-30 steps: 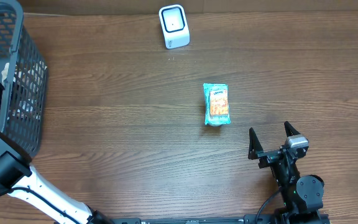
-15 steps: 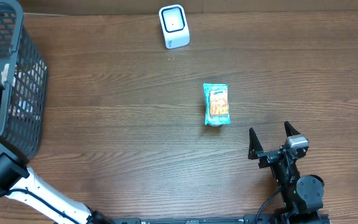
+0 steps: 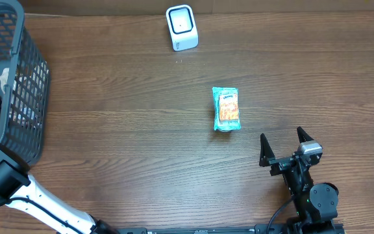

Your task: Scan the item barcode

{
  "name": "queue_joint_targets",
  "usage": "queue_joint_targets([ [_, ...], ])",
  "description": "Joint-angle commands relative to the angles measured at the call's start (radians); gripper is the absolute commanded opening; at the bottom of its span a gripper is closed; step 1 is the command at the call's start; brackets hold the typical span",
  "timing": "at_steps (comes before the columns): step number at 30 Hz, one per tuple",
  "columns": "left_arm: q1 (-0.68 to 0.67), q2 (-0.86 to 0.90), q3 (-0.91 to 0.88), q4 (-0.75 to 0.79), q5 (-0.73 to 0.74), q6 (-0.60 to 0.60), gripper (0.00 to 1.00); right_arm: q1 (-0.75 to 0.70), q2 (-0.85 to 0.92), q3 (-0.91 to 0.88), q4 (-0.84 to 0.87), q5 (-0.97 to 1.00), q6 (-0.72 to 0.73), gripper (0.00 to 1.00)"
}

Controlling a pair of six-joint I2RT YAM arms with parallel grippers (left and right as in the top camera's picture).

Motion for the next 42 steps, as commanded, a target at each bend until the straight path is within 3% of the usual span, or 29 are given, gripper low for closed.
queue_joint_targets([
  [1, -0.004, 0.012, 0.085, -0.05, -0.032, 0.076, 0.04, -0.001, -0.01, -0.011, 0.006, -0.002, -0.007, 1.0],
  [11, -0.042, -0.067, 0.209, -0.18, -0.223, 0.097, 0.04, -0.001, -0.01, -0.011, 0.006, -0.002, -0.007, 1.0],
  [32, -0.129, -0.532, 0.209, -0.121, -0.28, -0.004, 0.04, -0.001, -0.01, -0.011, 0.006, -0.002, -0.007, 1.0],
  [42, -0.335, -0.768, 0.209, -0.138, -0.33, -0.046, 0.04, -0.001, -0.01, -0.011, 0.006, -0.002, -0.007, 1.0],
])
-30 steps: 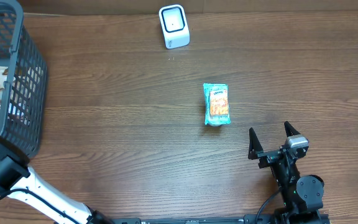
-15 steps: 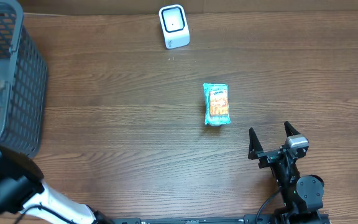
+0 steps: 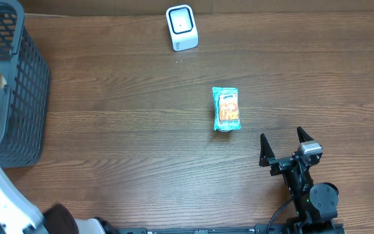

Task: Scan the item barcode
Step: 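Lift the brown bag out of the basket with the left gripper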

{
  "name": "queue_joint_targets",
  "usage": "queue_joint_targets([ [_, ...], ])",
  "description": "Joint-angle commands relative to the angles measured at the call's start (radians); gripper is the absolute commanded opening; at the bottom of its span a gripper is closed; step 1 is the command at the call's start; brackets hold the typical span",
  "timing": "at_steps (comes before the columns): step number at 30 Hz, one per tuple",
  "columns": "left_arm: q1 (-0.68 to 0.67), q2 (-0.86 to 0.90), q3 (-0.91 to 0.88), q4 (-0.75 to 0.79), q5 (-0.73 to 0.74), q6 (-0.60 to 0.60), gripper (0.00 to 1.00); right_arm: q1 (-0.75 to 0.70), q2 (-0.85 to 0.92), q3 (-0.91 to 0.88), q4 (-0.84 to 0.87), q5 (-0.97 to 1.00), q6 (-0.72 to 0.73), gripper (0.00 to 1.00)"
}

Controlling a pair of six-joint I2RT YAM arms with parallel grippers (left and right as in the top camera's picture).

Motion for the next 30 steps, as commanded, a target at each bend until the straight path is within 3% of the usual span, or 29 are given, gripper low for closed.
queue_joint_targets([
  [1, -0.112, -0.106, 0.024, 0.006, -0.056, -0.021, 0.04, -0.001, -0.01, -0.011, 0.006, -0.002, -0.008, 1.0],
  [12, -0.482, -0.151, 0.019, -0.238, -0.081, -0.071, 0.04, -0.001, -0.01, -0.011, 0.006, -0.002, -0.008, 1.0],
  [30, -0.66, -0.05, 0.019, -0.58, -0.175, -0.074, 0.04, -0.001, -0.01, -0.011, 0.006, -0.002, -0.008, 1.0],
])
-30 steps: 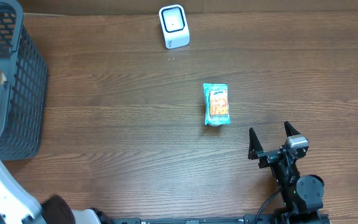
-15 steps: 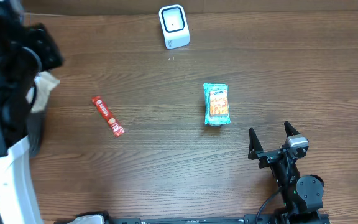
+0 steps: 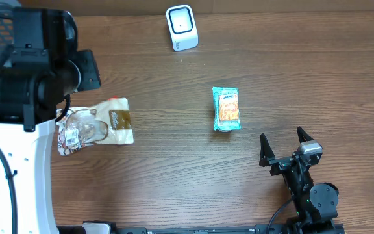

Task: Scan the item barcode
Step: 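Lift the brown bag out of the basket with the left gripper, then lower the brown bag onto the table left of the teal packet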

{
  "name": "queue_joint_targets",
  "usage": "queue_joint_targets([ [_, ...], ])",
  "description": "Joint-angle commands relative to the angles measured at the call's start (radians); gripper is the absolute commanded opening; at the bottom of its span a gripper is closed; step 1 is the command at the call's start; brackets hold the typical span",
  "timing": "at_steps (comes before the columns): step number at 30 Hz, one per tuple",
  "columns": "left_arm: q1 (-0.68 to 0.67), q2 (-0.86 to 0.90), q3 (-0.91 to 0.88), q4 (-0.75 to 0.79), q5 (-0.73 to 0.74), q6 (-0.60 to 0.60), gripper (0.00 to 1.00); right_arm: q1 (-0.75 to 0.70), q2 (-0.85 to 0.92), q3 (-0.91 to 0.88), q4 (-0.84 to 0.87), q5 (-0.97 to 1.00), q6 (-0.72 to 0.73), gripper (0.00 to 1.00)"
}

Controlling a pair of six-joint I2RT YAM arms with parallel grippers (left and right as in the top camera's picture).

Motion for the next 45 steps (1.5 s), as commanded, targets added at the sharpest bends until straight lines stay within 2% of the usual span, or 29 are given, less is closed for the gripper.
queue_joint_targets([
  [1, -0.012, 0.015, 0.005, -0.023, -0.05, -0.013, 0.04, -0.001, -0.01, -0.011, 0.007, -0.002, -0.008, 1.0],
  [6, -0.005, 0.006, 0.005, 0.002, -0.155, -0.025, 0.05, -0.001, -0.01, -0.011, 0.007, -0.002, -0.008, 1.0],
  [7, -0.001, 0.006, 0.005, 0.002, -0.171, -0.03, 0.08, -0.001, -0.01, -0.011, 0.007, -0.002, -0.008, 1.0],
  [11, 0.007, 0.006, 0.005, -0.013, -0.158, -0.05, 0.4, -0.001, -0.01, -0.011, 0.007, -0.002, -0.008, 1.0],
  [13, 0.007, 0.007, 0.005, -0.028, -0.147, -0.05, 0.64, -0.001, -0.01, -0.011, 0.007, -0.002, -0.008, 1.0],
  [19, 0.006, 0.021, 0.001, -0.137, -0.107, -0.051, 0.68, -0.001, -0.01, -0.011, 0.007, -0.002, -0.008, 1.0],
  [23, 0.006, 0.026, -0.043, -0.204, -0.039, -0.05, 0.76, -0.001, -0.01, -0.011, 0.007, -0.002, -0.008, 1.0],
  [26, 0.007, 0.026, -0.093, -0.213, -0.042, -0.045, 1.0, -0.001, -0.01, -0.011, 0.007, -0.002, -0.008, 1.0],
  [38, 0.008, 0.03, -0.352, -0.146, -0.053, -0.077, 1.0, -0.001, -0.01, -0.011, 0.007, -0.002, -0.008, 1.0],
  [45, 0.008, 0.03, -0.639, 0.071, -0.072, -0.171, 1.0, -0.001, -0.01, -0.011, 0.007, -0.002, -0.008, 1.0],
])
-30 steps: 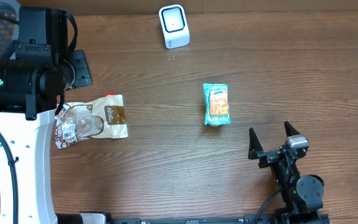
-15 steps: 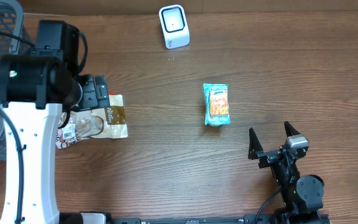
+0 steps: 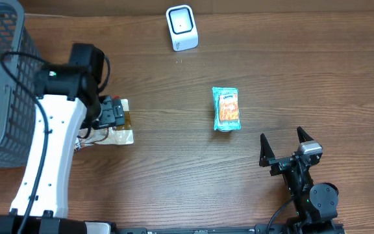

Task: Scan the item barcode
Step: 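Lower the brown bag onto the table left of the teal packet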

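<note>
A clear and brown snack bag (image 3: 123, 129) with a white label lies at the left of the table, mostly covered by my left gripper (image 3: 111, 117). That gripper is down on the bag and appears shut on it; its fingertips are hidden under the wrist. The white barcode scanner (image 3: 181, 27) stands at the far edge, well behind and to the right of the bag. A teal snack pack (image 3: 226, 109) lies in the middle of the table. My right gripper (image 3: 282, 144) rests open near the front right, holding nothing.
A dark mesh basket (image 3: 18, 84) stands at the far left, right beside the white left arm (image 3: 50, 162). The wooden table (image 3: 174, 169) stretches between the bag, the teal pack and the scanner.
The left arm has dropped lower, and the bag now sits under the gripper close to the table, slightly to the right of where it was. The right arm has not moved.
My left arm first reached down into the basket. Then a bag showed at the basket's left rim. After that the bag was out of the basket, held over the table's left side, and now it is low there under the gripper.
</note>
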{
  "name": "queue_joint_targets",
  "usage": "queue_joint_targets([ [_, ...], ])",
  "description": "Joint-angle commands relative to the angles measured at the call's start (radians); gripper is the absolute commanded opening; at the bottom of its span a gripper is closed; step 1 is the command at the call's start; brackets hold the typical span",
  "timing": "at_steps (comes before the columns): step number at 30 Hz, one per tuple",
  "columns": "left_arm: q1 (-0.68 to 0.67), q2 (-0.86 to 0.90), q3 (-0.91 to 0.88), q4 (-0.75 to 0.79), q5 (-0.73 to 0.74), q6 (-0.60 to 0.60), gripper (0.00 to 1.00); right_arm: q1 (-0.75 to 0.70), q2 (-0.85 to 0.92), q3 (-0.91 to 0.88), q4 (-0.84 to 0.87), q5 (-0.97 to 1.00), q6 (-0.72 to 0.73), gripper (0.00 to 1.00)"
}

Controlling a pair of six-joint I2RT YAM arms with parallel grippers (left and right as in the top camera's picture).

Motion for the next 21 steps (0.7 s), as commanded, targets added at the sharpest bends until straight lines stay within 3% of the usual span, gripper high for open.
queue_joint_targets([
  [1, 0.005, 0.005, -0.148, 0.1, -0.013, -0.072, 0.99, -0.001, -0.01, -0.011, 0.006, -0.002, -0.008, 1.0],
  [3, 0.005, 0.005, -0.214, 0.163, -0.014, -0.08, 0.95, -0.001, -0.01, -0.011, 0.006, -0.002, -0.008, 1.0],
  [6, 0.005, 0.005, -0.311, 0.28, -0.014, -0.08, 0.8, -0.001, -0.01, -0.011, 0.006, -0.002, -0.008, 1.0],
  [11, 0.005, 0.008, -0.453, 0.483, -0.023, -0.08, 0.47, -0.001, -0.01, -0.011, 0.006, -0.002, -0.008, 1.0],
  [14, 0.006, 0.008, -0.496, 0.553, -0.06, -0.081, 0.2, -0.001, -0.01, -0.011, 0.006, -0.002, -0.008, 1.0],
  [21, 0.006, 0.008, -0.536, 0.603, -0.148, -0.081, 0.14, -0.001, -0.01, -0.011, 0.006, -0.002, -0.008, 1.0],
])
